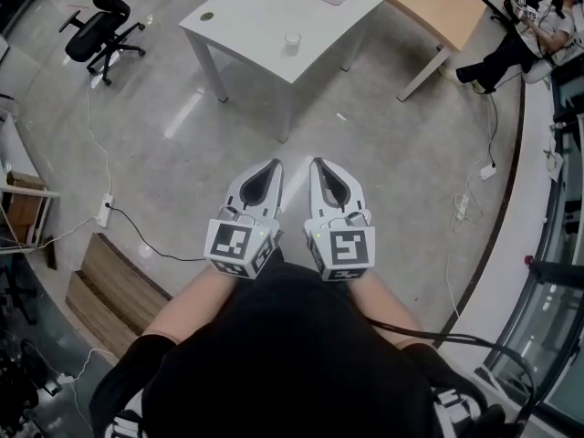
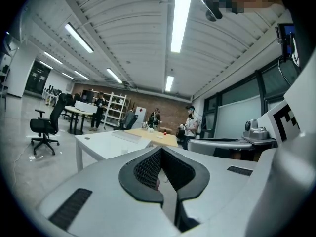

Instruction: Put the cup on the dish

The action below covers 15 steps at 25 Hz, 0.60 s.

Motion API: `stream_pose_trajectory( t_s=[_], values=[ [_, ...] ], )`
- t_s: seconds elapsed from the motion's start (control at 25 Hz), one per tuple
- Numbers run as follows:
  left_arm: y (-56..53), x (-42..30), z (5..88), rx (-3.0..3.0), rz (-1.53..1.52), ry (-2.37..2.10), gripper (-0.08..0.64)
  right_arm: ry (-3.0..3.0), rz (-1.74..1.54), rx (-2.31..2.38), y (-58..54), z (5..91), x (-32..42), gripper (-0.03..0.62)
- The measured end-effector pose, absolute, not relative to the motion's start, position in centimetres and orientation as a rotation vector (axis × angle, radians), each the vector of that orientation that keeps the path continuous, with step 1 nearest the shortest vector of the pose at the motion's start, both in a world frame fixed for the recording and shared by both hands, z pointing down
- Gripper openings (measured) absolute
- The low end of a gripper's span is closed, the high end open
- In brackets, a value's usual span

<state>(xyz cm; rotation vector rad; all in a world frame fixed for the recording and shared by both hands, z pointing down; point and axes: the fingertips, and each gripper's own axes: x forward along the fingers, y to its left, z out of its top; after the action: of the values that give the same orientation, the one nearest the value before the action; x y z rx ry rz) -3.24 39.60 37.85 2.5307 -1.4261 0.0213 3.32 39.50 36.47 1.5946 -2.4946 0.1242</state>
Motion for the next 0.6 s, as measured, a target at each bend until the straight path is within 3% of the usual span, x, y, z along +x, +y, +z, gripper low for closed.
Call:
stream_pose_trajectory(
  t_s=[0.6],
  values=[
    [32.9, -10.1, 36.8, 2.583, -0.03, -1.408, 0.006, -2.492, 0.037, 1.672, 32.6, 34.5, -3.3, 0.014]
  ],
)
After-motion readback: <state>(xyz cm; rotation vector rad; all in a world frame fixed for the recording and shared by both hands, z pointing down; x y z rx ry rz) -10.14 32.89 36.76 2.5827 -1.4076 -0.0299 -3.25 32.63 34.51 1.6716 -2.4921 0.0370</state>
